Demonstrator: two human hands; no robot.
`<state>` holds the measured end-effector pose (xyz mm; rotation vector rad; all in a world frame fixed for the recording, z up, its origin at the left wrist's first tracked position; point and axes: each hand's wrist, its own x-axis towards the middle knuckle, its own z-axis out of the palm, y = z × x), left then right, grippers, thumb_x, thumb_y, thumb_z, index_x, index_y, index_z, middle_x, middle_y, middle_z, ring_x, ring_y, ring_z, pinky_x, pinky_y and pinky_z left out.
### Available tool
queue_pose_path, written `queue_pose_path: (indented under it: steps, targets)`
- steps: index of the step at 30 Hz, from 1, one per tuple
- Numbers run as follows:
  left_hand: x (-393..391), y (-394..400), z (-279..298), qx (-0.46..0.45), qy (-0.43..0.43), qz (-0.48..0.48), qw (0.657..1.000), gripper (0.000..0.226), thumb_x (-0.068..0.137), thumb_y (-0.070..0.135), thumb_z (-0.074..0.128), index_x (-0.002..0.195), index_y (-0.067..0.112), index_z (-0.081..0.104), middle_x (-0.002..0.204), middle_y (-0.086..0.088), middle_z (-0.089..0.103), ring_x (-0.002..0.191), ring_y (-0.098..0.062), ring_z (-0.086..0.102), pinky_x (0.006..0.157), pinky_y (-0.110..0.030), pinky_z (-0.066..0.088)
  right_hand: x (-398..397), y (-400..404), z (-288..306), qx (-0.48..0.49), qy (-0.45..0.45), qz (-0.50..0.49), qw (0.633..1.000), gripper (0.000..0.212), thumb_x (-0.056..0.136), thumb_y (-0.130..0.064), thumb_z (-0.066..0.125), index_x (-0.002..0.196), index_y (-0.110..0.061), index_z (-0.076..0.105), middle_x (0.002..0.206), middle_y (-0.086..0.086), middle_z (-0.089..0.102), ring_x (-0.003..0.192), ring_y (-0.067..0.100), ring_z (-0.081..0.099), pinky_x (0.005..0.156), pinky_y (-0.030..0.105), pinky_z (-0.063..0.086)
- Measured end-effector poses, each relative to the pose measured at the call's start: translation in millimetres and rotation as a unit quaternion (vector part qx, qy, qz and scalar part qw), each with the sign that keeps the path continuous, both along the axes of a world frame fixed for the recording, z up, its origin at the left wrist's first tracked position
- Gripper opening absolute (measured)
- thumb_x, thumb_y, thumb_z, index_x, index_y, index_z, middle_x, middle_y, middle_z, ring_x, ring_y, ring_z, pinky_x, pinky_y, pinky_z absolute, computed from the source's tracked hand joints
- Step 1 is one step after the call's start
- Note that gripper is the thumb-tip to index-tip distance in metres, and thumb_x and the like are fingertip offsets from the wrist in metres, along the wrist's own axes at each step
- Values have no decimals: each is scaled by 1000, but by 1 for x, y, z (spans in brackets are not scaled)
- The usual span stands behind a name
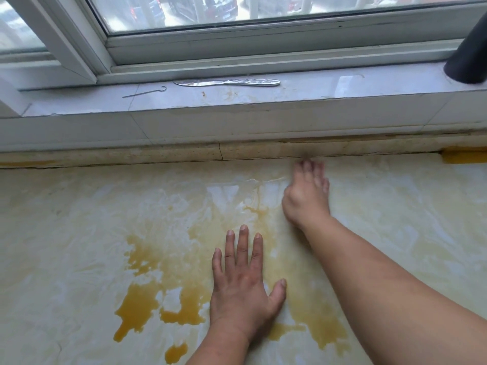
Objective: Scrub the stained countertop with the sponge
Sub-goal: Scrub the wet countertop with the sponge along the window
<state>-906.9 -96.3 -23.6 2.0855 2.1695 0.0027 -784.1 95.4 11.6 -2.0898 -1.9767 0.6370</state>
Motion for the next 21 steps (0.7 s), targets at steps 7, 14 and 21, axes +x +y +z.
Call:
queue_pose_path:
  steps: [7, 14, 21]
  targets:
    - [-1, 0, -1, 0, 1, -2, 1000, 98, 85, 72, 49, 163, 16, 34, 175, -12, 12, 161, -36, 11, 120, -60, 14, -38, 2, 0, 6, -1, 199, 980, 62, 100, -22, 35, 159, -21, 16, 169, -2, 5, 155, 24, -8, 124, 47, 2]
    - [-1, 1, -2, 12, 2, -4, 1000, 97, 84, 72, 48, 161, 14, 38, 174, -14, 18, 160, -37, 17, 118, -61, 18, 23, -80, 5, -8, 7, 313, 950, 63, 104, -29, 34, 161, -31, 7, 168, -16, -9, 152, 9, -21, 125, 37, -2]
    - [-2, 1, -2, -5, 2, -4, 1000, 97, 86, 72, 45, 164, 15, 30, 175, -13, 8, 161, -35, 9, 120, -60, 15, 61, -176, 2, 2, -18, 289, 957, 62, 102, -38, 26, 161, -30, 11, 168, -15, -6, 155, 12, -11, 122, 38, -1]
